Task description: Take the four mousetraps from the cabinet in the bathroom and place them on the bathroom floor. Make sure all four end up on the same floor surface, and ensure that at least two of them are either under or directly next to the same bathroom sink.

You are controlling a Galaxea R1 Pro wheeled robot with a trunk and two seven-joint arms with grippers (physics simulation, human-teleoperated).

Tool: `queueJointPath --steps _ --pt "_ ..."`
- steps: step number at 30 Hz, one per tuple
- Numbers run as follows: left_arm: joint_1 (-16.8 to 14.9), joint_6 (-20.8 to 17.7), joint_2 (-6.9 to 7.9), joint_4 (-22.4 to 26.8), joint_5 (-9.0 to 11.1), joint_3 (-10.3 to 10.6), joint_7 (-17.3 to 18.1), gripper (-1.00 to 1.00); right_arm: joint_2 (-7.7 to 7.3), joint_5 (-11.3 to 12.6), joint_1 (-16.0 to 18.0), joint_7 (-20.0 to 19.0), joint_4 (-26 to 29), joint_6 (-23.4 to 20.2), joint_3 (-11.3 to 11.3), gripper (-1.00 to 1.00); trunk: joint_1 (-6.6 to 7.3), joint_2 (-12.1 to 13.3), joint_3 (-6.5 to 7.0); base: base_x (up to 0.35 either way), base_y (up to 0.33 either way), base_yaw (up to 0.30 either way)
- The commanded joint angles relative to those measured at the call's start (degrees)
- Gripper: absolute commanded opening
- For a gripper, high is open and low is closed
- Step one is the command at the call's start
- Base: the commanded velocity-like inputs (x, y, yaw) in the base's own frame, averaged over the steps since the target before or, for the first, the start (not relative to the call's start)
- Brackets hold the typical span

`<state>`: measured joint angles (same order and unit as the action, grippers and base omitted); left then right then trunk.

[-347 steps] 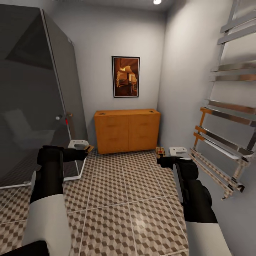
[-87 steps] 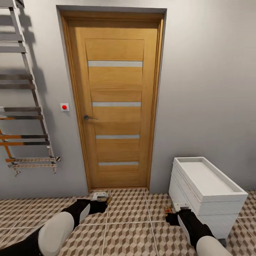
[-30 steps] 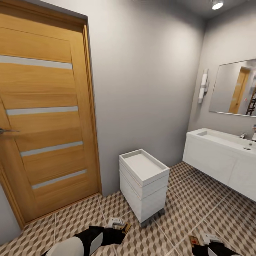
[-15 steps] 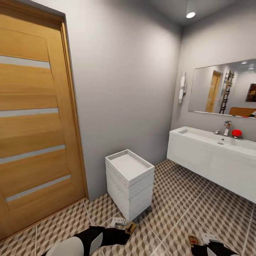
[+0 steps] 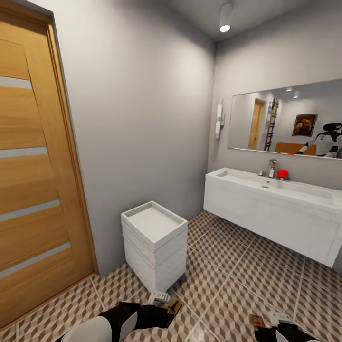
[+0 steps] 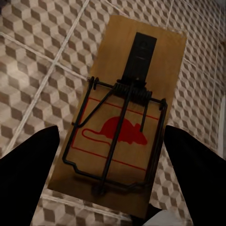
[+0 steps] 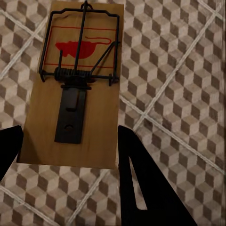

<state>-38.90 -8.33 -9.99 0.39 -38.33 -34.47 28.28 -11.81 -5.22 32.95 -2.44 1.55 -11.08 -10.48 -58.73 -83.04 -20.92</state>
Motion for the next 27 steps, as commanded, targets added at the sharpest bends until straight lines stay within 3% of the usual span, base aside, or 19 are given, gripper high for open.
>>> queueJointPath --steps 1,7,27 --pt "0.0 -0.5 -0.01 0.0 -1.1 -0.5 0.1 -1.0 0.01 -0.4 0.0 -0.2 0.1 -0.3 -0.4 -1.0 0.0 0.0 -0.04 0.0 0.0 -0.278" --pt "0.0 -0.4 -0.01 0.0 -4.3 -0.5 -0.3 -1.0 0.03 -0.4 0.0 -0.2 0.1 -0.3 -0.4 -1.0 0.0 0.0 0.13 0.0 0.0 -0.278" --pt "0.0 -0.4 -0.01 0.1 -4.8 -0.5 -0.5 -1.0 0.16 -0.5 0.0 -0.2 0.1 -0.3 -0.4 -1.0 0.0 0.0 0.68 0.0 0.0 -0.261"
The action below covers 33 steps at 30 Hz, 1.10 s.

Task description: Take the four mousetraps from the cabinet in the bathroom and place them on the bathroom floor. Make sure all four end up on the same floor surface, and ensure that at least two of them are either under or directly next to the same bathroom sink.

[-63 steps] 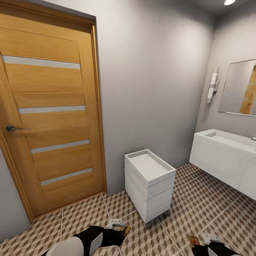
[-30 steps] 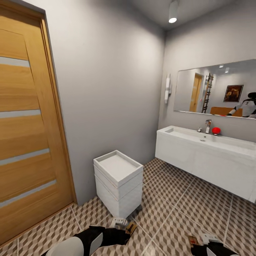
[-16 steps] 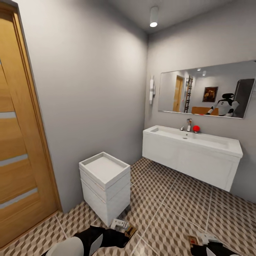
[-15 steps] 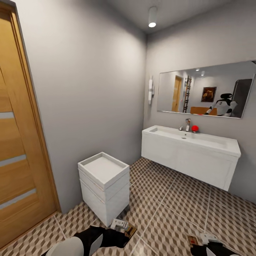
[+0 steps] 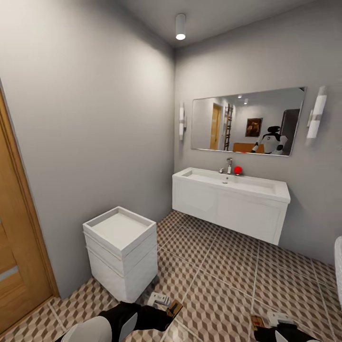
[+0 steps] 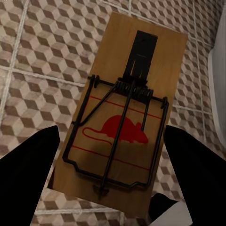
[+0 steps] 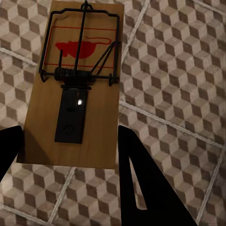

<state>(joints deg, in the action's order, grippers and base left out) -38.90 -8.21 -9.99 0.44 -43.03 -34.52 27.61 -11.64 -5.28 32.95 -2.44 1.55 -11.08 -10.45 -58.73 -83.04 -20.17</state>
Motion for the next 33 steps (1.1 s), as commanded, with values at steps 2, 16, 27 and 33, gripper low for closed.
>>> queueJointPath --steps 2,16,27,33 --pt "0.0 -0.5 -0.01 0.1 -0.1 -0.5 0.1 -1.0 0.0 -0.4 0.0 -0.2 0.1 -0.3 -0.5 -1.0 0.0 0.0 -0.06 0.0 0.0 -0.053" --pt "0.0 -0.6 -0.01 0.3 0.3 -0.6 -4.7 -1.0 0.05 -0.4 0.0 -0.3 0.0 -0.4 -0.3 -1.0 0.0 0.0 -0.05 0.222 0.0 -0.006" --pt "0.0 -0.5 -0.01 0.1 -0.1 -0.6 -4.1 -1.0 0.09 -0.4 0.0 -0.4 0.0 -0.4 -0.3 -1.0 0.0 0.0 -0.05 0.312 0.0 0.0" --pt "0.0 -0.5 -0.01 0.0 -0.1 -0.6 -4.1 -1.0 0.14 -0.5 0.0 -0.2 -0.6 -0.4 -0.3 -1.0 0.0 0.0 -0.05 0.09 0.0 -0.032"
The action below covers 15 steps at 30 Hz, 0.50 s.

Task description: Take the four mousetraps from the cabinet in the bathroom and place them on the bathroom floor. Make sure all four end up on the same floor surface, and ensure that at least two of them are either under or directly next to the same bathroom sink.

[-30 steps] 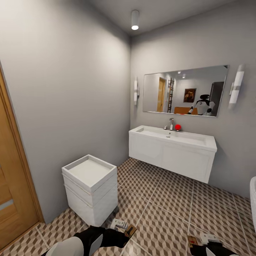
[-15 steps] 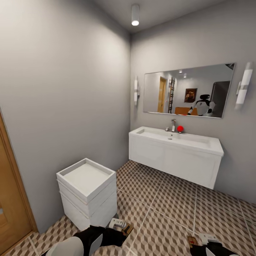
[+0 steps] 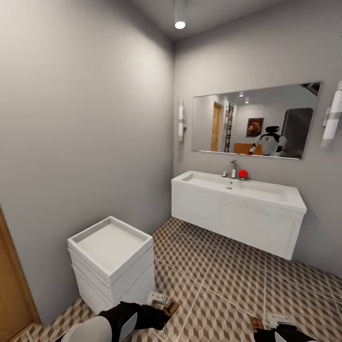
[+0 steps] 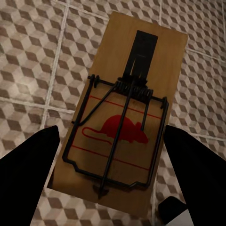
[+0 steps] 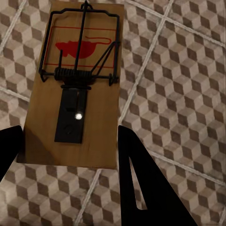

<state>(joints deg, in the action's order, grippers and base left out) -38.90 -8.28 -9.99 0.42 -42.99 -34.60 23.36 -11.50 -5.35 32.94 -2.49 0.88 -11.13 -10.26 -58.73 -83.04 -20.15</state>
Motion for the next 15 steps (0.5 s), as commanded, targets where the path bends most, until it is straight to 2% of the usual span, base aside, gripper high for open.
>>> queueJointPath --steps 1,15 --pt "0.0 -0.4 -0.01 0.0 -0.2 -0.5 0.2 -1.0 -0.01 -0.4 0.0 -0.2 0.0 -0.3 -0.5 -1.0 0.0 0.0 -0.06 0.016 0.0 -0.185" --pt "0.0 -0.5 -0.01 0.0 -0.2 -0.5 0.2 -1.0 0.02 -0.5 0.0 0.2 -0.2 -0.3 -0.5 -1.0 0.0 0.0 0.29 0.002 0.0 -0.27"
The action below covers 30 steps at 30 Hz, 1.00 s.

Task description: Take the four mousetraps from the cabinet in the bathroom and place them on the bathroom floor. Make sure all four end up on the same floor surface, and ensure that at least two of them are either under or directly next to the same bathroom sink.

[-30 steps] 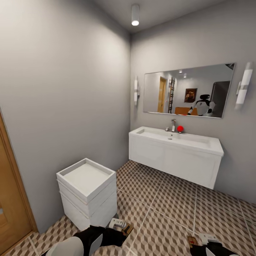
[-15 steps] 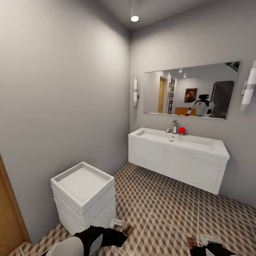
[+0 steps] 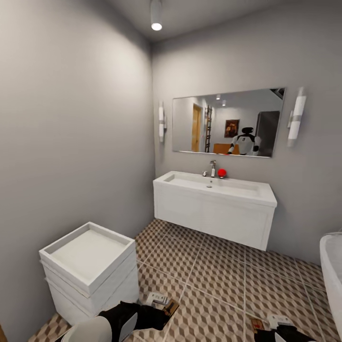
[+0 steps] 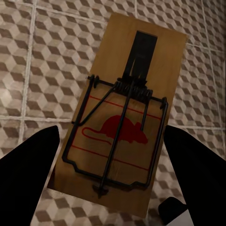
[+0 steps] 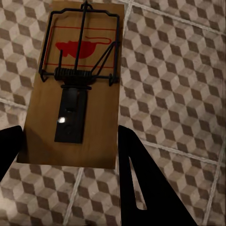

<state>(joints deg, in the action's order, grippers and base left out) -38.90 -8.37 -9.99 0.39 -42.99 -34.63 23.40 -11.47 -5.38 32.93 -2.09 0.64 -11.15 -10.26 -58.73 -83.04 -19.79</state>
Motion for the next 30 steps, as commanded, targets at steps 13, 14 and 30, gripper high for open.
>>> queueJointPath --steps 13,14,30 --pt "0.0 -0.3 -0.01 0.1 -0.2 -0.5 0.0 -1.0 0.03 -0.5 0.0 -0.1 0.1 -0.4 -0.4 -1.0 0.0 0.0 0.25 0.14 0.0 -0.249" --pt "0.0 -0.3 -0.01 0.1 -0.2 -0.5 0.0 -1.0 0.04 -0.5 0.0 -0.1 0.1 -0.4 -0.4 -1.0 0.0 0.0 0.26 0.314 0.0 -0.039" --pt "0.0 -0.3 -0.01 0.1 -0.1 -0.5 -0.3 -1.0 0.22 -0.5 0.0 -0.2 0.1 -0.4 -0.4 -1.0 0.0 0.0 0.27 0.321 0.0 -0.005"
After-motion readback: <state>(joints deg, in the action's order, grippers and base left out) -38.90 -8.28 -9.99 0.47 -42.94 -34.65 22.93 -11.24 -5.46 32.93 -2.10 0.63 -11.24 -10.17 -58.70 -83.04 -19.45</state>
